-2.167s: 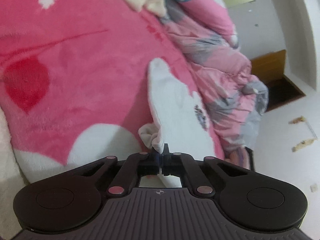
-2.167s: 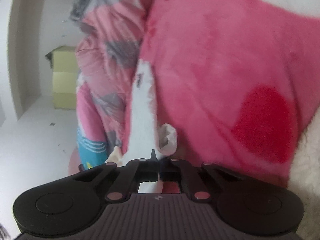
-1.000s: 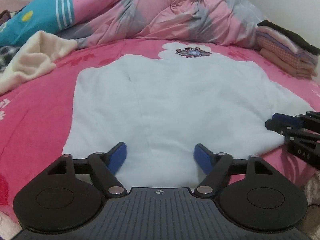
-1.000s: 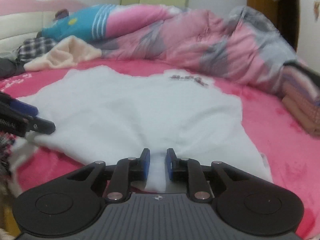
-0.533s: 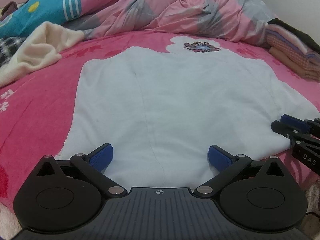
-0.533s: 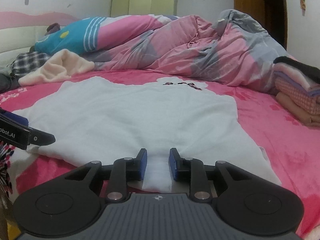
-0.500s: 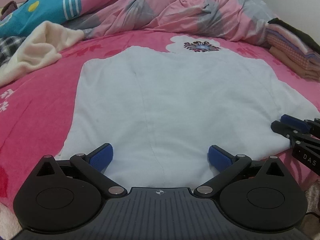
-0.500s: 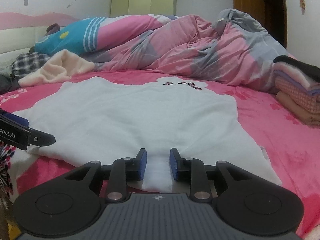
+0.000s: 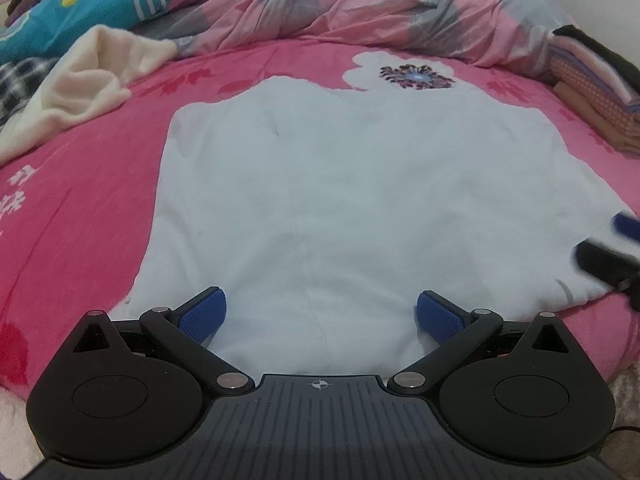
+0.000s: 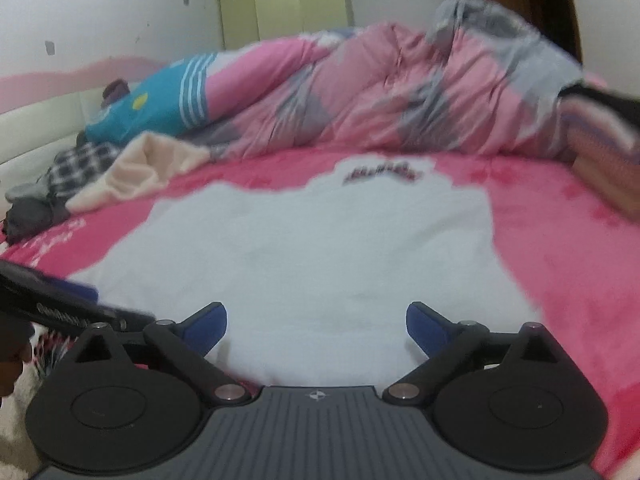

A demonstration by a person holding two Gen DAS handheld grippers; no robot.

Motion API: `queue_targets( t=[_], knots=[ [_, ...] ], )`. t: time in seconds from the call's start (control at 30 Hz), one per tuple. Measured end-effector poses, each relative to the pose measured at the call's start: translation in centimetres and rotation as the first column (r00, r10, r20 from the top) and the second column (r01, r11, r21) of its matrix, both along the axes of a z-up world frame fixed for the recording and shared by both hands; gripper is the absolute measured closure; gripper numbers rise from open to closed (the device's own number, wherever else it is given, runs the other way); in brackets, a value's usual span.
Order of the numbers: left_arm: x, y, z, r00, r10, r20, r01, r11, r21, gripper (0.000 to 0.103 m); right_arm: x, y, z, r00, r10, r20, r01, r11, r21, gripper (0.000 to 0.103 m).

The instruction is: Fold clothes

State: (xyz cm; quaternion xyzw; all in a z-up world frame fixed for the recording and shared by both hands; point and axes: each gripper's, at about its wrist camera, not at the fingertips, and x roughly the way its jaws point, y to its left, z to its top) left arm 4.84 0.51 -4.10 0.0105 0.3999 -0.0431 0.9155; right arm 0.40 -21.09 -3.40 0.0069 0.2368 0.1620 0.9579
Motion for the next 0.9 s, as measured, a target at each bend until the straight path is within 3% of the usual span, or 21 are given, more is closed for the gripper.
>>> queue_targets(
  t=[0.1,0.2,0.4,0.9],
  knots=[
    [0.2,-0.2,0.2,1.0,0.019,-0.025,-0.019,1.0,0.008,0.0,-0.1,-0.2,0.8,0.999,-0.034,0.024,0.035,0.999,-0.021,0.0],
    [0.4,-0.4,0.4,0.998,0.037,-0.049,-0.036,0.999,0.016,0.0,0.8,-0.2,0.5,0.996,-0.087,-0.02,0.086,0.995,-0.041,0.0],
    [0.9,-0.5,0.6,0.994,0.065,-0.089,-0.063,0.998,0.027,0.0,2.1,1.5,-1.8,0.981,-0.158,-0.112,0.135,0.972,-0.19,0.0],
    [1.0,-1.6,0.9,0.99,0.094,-0.102,-0.086,0.992,0.089,0.0,2.4,0.7,-2.0,0.978,-0.158,-0.136,0.137,0.979,-0.149,0.0]
  ],
)
